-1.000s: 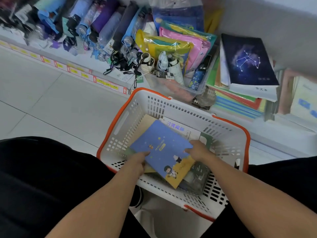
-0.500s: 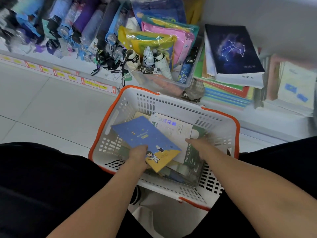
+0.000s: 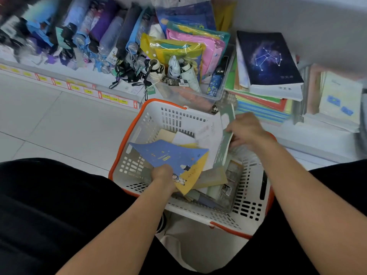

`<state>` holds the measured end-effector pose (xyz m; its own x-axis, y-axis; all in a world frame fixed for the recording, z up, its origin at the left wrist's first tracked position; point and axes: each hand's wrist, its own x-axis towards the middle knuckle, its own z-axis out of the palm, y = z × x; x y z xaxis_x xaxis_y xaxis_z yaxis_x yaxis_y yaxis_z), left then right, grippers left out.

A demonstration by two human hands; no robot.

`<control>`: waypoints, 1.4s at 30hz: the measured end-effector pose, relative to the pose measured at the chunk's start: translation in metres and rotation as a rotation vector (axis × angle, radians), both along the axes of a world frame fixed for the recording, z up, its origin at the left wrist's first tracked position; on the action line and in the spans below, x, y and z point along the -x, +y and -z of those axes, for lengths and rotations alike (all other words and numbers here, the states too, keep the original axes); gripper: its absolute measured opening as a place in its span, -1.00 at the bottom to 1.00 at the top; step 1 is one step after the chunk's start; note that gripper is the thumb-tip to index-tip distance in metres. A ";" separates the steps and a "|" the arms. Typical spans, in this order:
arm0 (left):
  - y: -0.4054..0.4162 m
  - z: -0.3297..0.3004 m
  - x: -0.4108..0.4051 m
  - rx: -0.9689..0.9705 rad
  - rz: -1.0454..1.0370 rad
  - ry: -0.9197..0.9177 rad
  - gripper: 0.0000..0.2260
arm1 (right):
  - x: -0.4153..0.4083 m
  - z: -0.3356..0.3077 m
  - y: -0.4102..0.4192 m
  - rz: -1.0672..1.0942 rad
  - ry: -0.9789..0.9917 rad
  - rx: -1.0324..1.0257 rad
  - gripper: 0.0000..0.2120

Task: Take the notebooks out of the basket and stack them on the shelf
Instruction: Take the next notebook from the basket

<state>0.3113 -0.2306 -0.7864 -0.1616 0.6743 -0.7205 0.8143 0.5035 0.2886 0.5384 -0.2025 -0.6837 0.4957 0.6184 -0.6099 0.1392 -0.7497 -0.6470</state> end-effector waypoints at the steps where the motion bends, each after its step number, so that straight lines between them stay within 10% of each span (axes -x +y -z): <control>1: 0.002 -0.004 -0.001 0.005 -0.018 -0.003 -0.90 | 0.001 -0.025 0.003 -0.007 -0.080 -0.063 -0.92; 5: 0.003 -0.019 -0.004 -0.013 -0.782 -0.471 -0.74 | 0.001 -0.112 0.002 0.020 -0.180 -0.341 -0.88; 10: -0.002 -0.059 -0.007 -0.095 -0.763 -0.848 -0.91 | 0.008 -0.104 -0.006 0.047 0.287 -0.356 -0.84; 14: 0.008 -0.086 -0.002 -0.093 -0.777 -1.242 -0.57 | 0.028 -0.059 -0.012 -0.041 0.372 -0.206 -0.75; 18: 0.013 -0.113 0.005 -0.205 -0.816 -1.156 -0.45 | 0.046 -0.048 -0.017 -0.181 0.286 -0.161 -0.71; 22: 0.013 -0.134 0.012 -0.260 -0.800 -1.039 -0.84 | 0.047 -0.061 -0.018 -0.326 0.293 -0.120 -0.66; 26: 0.029 -0.153 0.033 -0.311 -0.620 -1.122 -0.84 | 0.025 -0.081 -0.019 -0.467 0.293 -0.127 -0.65; 33: 0.065 -0.192 0.062 -0.281 -0.064 -1.251 -0.50 | 0.028 -0.095 -0.014 -0.297 0.505 -0.565 -0.58; 42: 0.092 -0.277 -0.010 -0.747 -0.027 -1.174 -0.65 | 0.019 -0.154 -0.015 -0.213 0.246 -0.899 -0.56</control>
